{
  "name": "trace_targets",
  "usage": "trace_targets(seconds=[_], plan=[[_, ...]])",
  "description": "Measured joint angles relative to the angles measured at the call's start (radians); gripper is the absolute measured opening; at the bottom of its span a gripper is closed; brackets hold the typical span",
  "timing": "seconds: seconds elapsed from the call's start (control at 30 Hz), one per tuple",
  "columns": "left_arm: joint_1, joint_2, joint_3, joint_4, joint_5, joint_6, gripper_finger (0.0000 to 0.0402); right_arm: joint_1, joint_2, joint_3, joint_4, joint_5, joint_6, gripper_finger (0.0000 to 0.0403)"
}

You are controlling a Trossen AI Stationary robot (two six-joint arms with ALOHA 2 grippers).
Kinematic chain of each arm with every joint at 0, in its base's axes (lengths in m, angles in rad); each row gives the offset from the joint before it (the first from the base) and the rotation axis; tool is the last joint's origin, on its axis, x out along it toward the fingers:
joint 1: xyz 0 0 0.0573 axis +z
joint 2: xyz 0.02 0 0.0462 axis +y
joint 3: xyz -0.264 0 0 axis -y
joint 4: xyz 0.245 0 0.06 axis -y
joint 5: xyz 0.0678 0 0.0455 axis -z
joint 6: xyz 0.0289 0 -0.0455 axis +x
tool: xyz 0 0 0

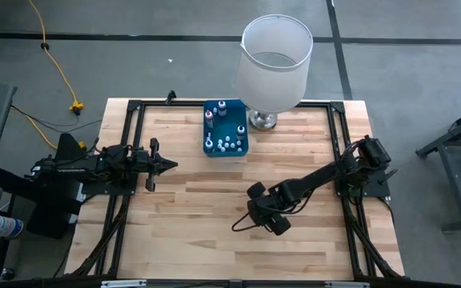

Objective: Pick & Place food coloring
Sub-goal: Put the small blue food coloring bottle into the blue bin

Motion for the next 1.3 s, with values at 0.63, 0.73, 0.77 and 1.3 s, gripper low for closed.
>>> trace_targets(seconds=[0.63, 0.73, 0.77, 1.3], plan=[[0.000, 0.000, 0.000, 0.000, 0.000, 0.000, 0.0000, 0.000, 0.000, -0.001, 0.009, -0.011, 0.000, 0.0121], [0.000, 0.000, 0.000, 0.000, 0.000, 0.000, 0.0000, 0.000, 0.000, -0.001, 0.009, -0.015, 0.000, 0.0114], [0.000, 0.000, 0.000, 0.000, 0.000, 0.000, 0.0000, 0.000, 0.000, -0.001, 0.009, -0.017, 0.000, 0.0112], [0.000, 0.000, 0.000, 0.000, 0.000, 0.000, 0.0000, 0.000, 0.000, -0.001, 0.010, -0.032, 0.001, 0.0058]])
